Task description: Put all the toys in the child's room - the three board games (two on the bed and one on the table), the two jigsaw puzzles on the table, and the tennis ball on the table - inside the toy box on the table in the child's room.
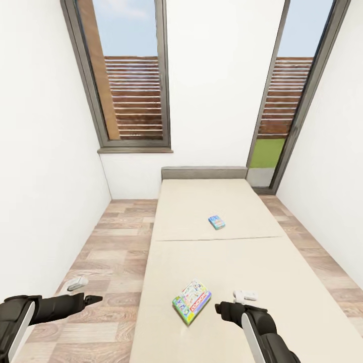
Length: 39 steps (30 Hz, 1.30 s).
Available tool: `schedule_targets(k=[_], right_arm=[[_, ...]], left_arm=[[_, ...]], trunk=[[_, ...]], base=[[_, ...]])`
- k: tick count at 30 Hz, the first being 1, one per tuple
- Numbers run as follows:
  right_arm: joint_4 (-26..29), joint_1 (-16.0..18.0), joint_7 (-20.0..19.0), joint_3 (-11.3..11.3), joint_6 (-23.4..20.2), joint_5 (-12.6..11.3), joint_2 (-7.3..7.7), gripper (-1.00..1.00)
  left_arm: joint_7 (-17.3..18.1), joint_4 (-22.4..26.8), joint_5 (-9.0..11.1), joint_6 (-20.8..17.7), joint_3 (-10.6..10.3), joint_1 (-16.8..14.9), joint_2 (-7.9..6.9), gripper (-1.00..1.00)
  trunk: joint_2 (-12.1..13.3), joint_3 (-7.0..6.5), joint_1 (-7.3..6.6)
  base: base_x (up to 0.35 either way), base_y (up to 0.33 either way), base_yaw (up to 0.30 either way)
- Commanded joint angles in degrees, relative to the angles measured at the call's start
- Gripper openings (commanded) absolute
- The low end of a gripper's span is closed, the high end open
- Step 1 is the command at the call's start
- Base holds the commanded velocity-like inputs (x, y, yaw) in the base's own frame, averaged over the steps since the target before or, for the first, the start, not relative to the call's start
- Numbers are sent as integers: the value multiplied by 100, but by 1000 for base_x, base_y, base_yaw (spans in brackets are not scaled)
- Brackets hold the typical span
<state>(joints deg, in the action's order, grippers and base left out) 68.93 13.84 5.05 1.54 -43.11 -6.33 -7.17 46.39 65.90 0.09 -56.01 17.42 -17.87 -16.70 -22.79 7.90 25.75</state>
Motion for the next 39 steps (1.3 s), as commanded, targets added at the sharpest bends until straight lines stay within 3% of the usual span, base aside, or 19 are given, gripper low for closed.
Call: schedule_targets(k=[1,25,39], right_arm=[[9,5,52,4,-22,-62,-4,100],[13,5,63,0,-19,-61,-7,100],[18,5,66,4,-13,-54,-90,100]], left_arm=[[23,2,0,-42,7,-6,0,100],[20,2,-1,-42,5,-6,4,100],[18,2,-1,-42,7,-6,5,100]], trunk=[[-13,13,4],[-13,13,4],[-13,13,4]], base=[[8,1,0],[1,0,0],[50,0,0]])
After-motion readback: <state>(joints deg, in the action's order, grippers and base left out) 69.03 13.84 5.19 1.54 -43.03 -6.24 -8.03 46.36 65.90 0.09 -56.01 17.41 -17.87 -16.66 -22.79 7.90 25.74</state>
